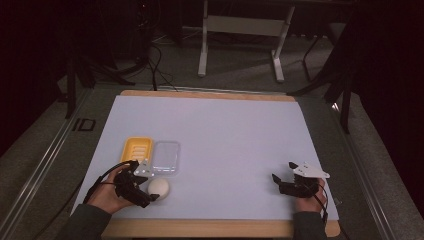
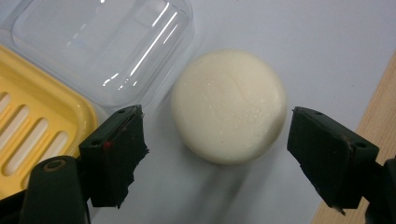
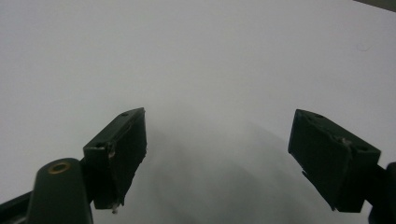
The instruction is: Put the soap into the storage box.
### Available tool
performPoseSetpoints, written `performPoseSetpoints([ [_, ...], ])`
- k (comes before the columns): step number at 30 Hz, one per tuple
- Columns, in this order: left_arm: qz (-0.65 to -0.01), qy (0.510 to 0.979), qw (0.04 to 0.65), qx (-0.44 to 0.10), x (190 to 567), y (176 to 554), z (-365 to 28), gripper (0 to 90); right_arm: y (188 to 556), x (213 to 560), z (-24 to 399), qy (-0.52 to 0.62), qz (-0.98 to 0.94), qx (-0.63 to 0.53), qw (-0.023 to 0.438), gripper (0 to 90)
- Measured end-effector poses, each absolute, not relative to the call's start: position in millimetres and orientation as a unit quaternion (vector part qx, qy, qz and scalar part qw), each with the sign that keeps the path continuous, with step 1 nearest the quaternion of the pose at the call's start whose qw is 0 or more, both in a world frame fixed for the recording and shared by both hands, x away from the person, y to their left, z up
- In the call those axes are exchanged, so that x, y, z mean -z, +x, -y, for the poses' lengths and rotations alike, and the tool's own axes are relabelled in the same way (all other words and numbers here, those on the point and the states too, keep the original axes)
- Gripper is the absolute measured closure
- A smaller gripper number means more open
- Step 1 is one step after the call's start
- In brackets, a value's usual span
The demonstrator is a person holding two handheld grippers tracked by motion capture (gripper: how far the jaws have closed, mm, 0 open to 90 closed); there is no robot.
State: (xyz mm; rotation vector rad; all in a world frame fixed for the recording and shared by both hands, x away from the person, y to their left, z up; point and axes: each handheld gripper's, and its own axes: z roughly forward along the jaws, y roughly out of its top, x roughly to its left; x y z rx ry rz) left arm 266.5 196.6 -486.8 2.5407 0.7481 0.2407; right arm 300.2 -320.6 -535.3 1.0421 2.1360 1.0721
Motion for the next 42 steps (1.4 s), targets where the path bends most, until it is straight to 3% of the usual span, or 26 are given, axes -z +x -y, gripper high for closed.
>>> performPoseSetpoints([
  [11,-0.256,0.941,0.209,-0.075,487.6,272.5,-185.5,15.6,300.2,535.3,320.3,0.383,-0.792,-0.396,0.263,19.1],
  [42,-0.23,0.958,0.164,-0.043,503.1,285.2,-166.6,14.7,299.9,535.3,319.8,0.379,-0.795,-0.395,0.262,19.1],
])
